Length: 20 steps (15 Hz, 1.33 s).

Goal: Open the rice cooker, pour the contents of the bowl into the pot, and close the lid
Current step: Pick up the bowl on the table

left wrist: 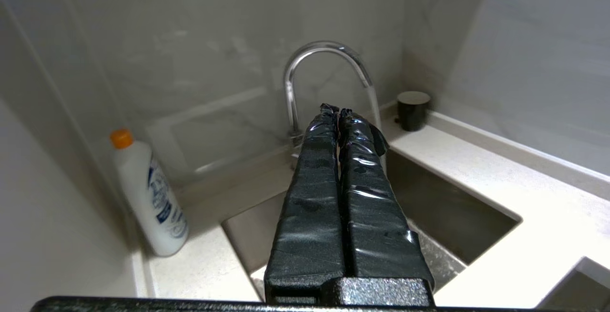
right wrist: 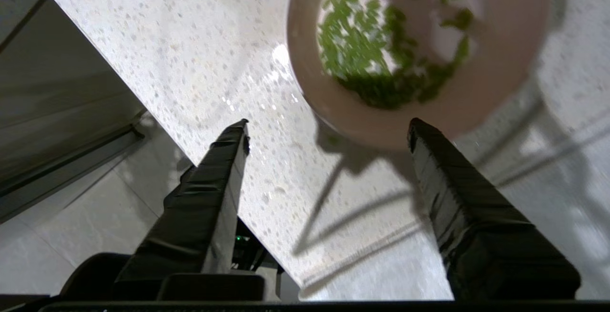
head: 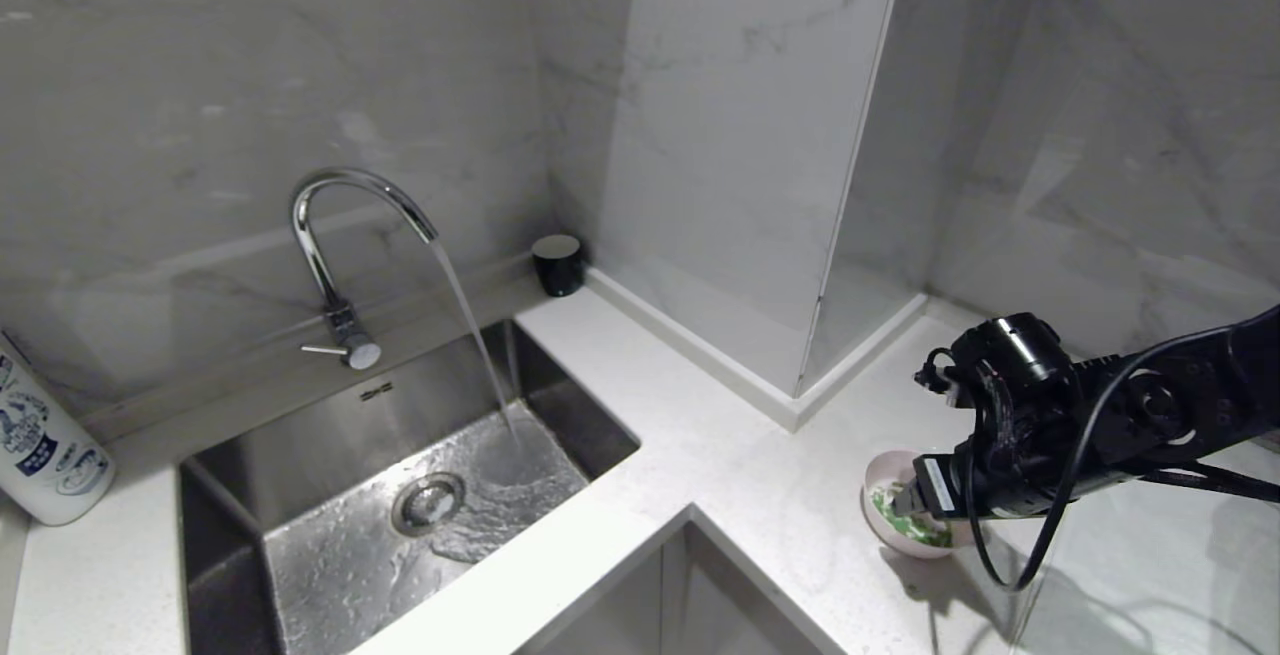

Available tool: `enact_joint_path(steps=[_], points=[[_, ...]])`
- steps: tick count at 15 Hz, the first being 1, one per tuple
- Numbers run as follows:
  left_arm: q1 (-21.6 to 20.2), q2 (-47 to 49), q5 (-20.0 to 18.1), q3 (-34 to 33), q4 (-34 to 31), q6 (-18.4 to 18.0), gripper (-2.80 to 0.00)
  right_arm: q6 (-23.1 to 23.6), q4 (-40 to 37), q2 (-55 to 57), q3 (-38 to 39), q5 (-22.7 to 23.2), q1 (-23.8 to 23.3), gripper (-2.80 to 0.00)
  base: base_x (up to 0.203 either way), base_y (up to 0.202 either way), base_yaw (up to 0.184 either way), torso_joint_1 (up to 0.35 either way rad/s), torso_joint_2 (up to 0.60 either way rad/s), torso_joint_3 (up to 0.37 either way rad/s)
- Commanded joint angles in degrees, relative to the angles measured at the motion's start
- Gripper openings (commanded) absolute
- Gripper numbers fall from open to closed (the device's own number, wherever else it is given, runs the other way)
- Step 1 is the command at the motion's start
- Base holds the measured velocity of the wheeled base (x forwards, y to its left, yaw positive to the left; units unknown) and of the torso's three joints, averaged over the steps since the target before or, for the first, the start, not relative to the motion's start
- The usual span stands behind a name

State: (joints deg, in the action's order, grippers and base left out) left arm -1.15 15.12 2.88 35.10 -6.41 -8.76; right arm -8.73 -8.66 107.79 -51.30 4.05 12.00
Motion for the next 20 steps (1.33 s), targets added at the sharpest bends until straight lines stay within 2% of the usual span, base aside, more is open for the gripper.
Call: enact_joint_path(steps=[1,4,6,11,14,16,20], points=[[-1.39,-1.59,-2.69,-4.40,-0.09,-0.12,-2.80,-0.18,2.83,3.97,-0.03,0.04,1.24,0.00,0.000,0.000,0.000,0.000,0.00,0.000],[-0.51,-4.03,-3.44,-8.37,-0.14,0.02,-2.80,-0.26,6.35,5.39,-0.12,-0.18,2.32,0.00,0.000,0.000,0.000,0.000,0.00,0.000],[0.20,-7.01,-2.21,-10.54,-0.78,0.03,-2.80,-0.15,6.76,6.52,-0.12,-0.16,2.24,0.00,0.000,0.000,0.000,0.000,0.00,0.000],[0.96,-14.97,-0.83,-16.88,-13.35,-0.21,-2.80,-0.24,9.63,8.03,-0.12,0.26,2.23,0.00,0.000,0.000,0.000,0.000,0.00,0.000],[0.97,-15.29,0.38,-20.42,-14.62,-0.31,-2.80,-0.32,9.63,9.42,-0.21,0.43,2.15,0.00,0.000,0.000,0.000,0.000,0.00,0.000],[0.97,-15.29,0.49,-23.05,-14.53,-1.94,-2.80,-0.41,10.31,10.79,-0.99,0.52,2.18,0.00,0.000,0.000,0.000,0.000,0.00,0.000],[0.97,-15.30,0.27,-23.59,-14.51,-1.89,-2.80,-0.92,10.36,14.84,-6.08,1.15,2.59,0.00,0.000,0.000,0.000,0.000,0.00,0.000]])
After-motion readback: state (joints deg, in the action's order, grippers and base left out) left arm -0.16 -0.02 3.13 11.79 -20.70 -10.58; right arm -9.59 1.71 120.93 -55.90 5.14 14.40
